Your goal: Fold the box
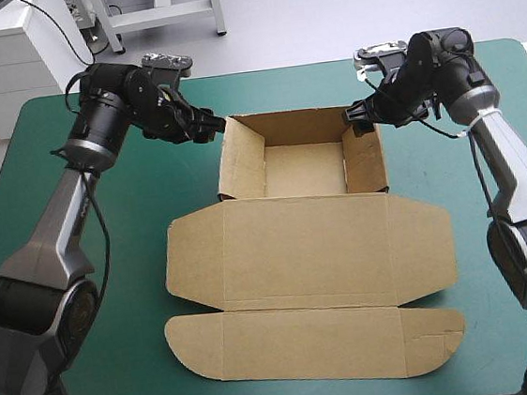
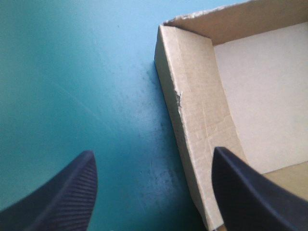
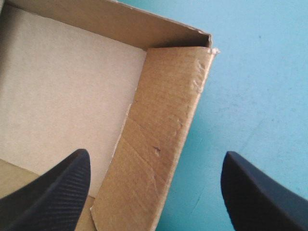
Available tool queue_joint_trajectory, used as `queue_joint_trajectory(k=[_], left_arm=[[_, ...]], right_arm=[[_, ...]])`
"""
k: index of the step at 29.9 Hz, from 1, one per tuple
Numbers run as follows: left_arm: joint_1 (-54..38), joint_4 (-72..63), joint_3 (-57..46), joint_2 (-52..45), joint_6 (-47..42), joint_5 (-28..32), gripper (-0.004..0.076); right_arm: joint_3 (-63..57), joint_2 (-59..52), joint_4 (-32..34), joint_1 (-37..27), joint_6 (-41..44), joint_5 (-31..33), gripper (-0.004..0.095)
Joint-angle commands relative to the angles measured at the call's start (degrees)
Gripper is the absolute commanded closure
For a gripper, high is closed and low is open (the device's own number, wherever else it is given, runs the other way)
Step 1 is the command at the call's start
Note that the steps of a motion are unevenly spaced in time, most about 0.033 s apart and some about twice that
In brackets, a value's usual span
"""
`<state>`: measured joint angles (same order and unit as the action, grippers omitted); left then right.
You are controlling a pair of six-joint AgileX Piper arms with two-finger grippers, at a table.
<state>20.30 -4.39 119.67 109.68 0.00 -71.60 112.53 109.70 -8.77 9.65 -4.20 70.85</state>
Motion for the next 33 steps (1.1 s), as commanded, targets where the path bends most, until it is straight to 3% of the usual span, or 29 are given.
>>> queue_joint_trajectory(k=[1,8,25,33], left_arm=[[0.22,-2.05,1.69,-7.46,2.17,-2.38,0.0356],[0.22,-1.82,-4.61,-18.44,8.03,-2.38,0.0727],[0.22,5.99,-56.58,-52.11,8.62,-0.90,0.0731],[0.22,6.18,-68.75,-62.15,2.26,3.43,0.0731]], right_arm=[[2.12,-5.42,-0.82,-0.06,-1.25,0.50,0.0218],[2.12,-6.80,-0.10,-0.06,-1.82,0.50,0.0218],[2.02,-3.21,0.61,-0.06,2.18,0.50,0.0218],[2.02,0.55,0.49,-0.06,2.84,0.50,0.0218]])
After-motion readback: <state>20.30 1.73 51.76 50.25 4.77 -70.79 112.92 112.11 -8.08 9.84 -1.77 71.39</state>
